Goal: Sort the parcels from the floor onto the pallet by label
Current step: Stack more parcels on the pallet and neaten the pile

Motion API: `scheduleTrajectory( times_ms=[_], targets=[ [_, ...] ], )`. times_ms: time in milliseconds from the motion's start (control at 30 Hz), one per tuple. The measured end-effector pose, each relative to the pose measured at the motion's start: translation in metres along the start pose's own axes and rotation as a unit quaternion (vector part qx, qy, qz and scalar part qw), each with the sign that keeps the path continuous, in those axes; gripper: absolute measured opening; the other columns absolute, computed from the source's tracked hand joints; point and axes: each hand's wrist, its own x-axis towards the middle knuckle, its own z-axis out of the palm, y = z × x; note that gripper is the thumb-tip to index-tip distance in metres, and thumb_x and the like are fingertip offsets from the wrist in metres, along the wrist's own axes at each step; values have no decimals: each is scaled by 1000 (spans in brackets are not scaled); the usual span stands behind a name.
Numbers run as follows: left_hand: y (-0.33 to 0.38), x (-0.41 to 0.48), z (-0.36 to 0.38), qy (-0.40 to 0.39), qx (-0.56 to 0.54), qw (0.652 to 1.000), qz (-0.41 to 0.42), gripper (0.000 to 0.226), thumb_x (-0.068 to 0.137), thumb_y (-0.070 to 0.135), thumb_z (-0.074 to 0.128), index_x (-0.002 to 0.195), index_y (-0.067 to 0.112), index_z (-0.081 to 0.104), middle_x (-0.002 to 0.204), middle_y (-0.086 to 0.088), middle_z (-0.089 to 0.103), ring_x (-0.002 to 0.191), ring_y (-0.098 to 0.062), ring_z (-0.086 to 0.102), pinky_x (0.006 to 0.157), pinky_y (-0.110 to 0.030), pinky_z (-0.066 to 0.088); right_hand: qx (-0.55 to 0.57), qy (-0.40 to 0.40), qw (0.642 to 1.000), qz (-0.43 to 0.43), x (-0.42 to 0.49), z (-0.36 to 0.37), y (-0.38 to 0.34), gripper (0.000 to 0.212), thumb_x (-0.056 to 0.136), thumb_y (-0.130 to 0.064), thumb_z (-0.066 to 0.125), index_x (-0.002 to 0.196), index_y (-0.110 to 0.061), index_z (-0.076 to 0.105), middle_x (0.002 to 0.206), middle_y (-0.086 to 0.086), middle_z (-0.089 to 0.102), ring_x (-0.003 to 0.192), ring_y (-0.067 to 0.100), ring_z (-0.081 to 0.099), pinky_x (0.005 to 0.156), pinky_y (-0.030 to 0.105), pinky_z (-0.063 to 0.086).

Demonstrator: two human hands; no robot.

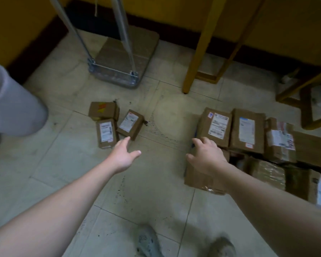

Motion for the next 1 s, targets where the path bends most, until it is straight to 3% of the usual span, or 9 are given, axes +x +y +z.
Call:
scheduleTrajectory(
  times_ms=[200, 400, 667, 1000],
  targets=[
    [-49, 23, -77, 30, 13, 999, -26, 74, 88, 42, 59, 149, 24, 22, 156, -5, 22, 139, -26, 28, 111, -40, 24, 21, -15, 998, -51, 35, 3, -108, 67, 90, -51, 51, 148, -28, 26, 147, 5, 35, 134, 26, 33, 108, 44, 35],
    [-60, 76, -106, 23, 7, 999, -45, 74, 89, 43, 58, 150, 26, 19, 156, -3, 20, 140, -28, 26, 111, -44, 25, 44, -27, 996, -68, 92, 8, -161, 70, 90, -50, 52, 149, -27, 24, 150, 6, 32, 135, 28, 32, 109, 45, 34],
    [-40, 189, -116, -14, 14, 999, -45, 74, 88, 38, 61, 149, 25, 22, 152, -7, 32, 134, -27, 36, 110, -45, 32, 114, -50, 992, -31, 196, 10, -177, 72, 89, -50, 52, 150, -28, 20, 154, 2, 26, 138, 26, 29, 109, 42, 34],
    [-64, 292, -90, -73, 47, 994, -73, 73, 88, 36, 62, 149, 23, 23, 153, -6, 30, 136, -27, 34, 110, -43, 30, 150, -118, 981, 44, 261, 80, -164, 71, 92, -50, 49, 150, -20, 21, 150, 10, 31, 135, 30, 31, 106, 41, 34]
  ],
)
